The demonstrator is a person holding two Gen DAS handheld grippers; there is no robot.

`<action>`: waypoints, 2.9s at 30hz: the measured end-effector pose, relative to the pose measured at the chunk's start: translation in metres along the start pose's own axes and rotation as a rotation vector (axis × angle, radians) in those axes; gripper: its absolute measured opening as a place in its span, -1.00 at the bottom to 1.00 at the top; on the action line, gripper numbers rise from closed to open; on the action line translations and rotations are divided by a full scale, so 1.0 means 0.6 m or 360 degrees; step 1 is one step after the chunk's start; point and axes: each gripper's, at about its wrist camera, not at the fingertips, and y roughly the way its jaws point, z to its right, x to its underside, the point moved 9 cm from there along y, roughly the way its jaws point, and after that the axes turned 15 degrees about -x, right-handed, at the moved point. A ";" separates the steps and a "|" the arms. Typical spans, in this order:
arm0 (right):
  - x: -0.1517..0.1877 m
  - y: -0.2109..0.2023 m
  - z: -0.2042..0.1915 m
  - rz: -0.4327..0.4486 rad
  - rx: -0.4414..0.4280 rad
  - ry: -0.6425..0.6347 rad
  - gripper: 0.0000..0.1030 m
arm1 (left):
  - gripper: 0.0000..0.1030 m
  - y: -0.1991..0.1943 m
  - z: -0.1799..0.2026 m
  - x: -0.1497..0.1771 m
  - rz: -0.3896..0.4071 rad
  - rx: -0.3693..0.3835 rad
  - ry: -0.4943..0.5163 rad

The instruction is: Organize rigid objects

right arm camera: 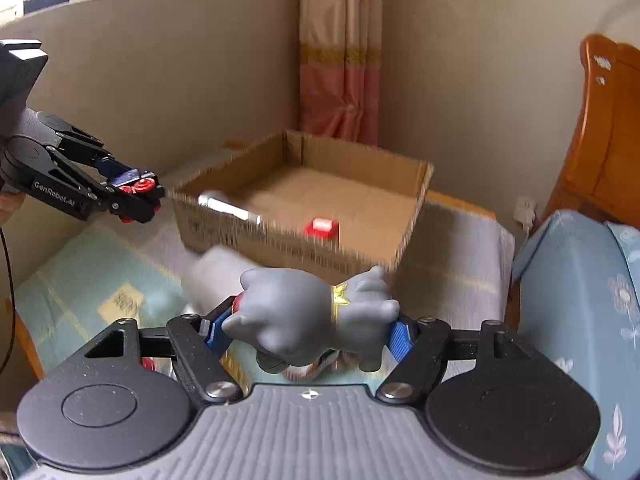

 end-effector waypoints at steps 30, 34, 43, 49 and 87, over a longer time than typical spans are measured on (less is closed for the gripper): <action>-0.141 0.098 0.095 0.0000 0.0012 0.0018 0.50 | 0.41 0.218 -0.045 -0.157 -0.0052 -0.0133 -0.0166; -0.139 0.105 0.101 -0.0015 0.0020 0.0027 0.50 | 0.69 0.207 -0.049 -0.148 -0.0017 -0.0175 -0.0142; -0.154 0.126 0.110 -0.0040 0.0019 0.0062 0.50 | 0.95 0.138 -0.059 -0.125 0.0054 -0.0220 -0.0127; -0.179 0.160 0.122 -0.0088 0.0027 0.0068 0.50 | 0.95 0.095 -0.072 -0.111 0.0071 -0.0338 -0.0145; -0.023 0.033 0.022 0.0062 0.0215 0.0280 1.00 | 0.97 -0.037 -0.006 0.055 0.0076 -0.0346 -0.0325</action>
